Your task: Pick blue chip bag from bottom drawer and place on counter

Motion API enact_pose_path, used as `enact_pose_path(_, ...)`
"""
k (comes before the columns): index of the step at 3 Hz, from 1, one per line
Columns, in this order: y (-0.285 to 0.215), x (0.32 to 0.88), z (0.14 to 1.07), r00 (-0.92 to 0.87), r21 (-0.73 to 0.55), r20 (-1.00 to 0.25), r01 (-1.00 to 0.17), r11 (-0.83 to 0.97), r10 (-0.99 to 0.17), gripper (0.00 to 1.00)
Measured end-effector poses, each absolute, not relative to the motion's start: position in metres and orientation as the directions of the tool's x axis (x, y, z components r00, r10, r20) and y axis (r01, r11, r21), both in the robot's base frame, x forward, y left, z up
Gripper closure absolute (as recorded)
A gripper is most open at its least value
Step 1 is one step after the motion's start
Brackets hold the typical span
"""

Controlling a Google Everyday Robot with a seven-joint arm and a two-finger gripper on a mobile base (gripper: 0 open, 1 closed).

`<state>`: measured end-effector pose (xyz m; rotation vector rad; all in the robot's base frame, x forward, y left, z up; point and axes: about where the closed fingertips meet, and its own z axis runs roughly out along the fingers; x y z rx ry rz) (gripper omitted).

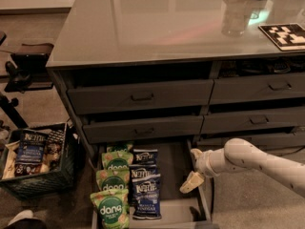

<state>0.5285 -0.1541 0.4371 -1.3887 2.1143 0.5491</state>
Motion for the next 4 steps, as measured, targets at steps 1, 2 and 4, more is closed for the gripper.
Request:
enact_pose_path(1,-0.154,0.528,0.437,-0.318,0.039,-0.640,-0.923,0.384,-0.700,0.00)
enact_pose_path(2,-0.134,0.530,0.407,-0.336,0.054,-0.618,-0.920,0.389,-0.710,0.00)
enact_pose_path(4,-0.071,0.561,0.299,-0.387,0.067,-0.500,-0.909,0.411,-0.775,0.00)
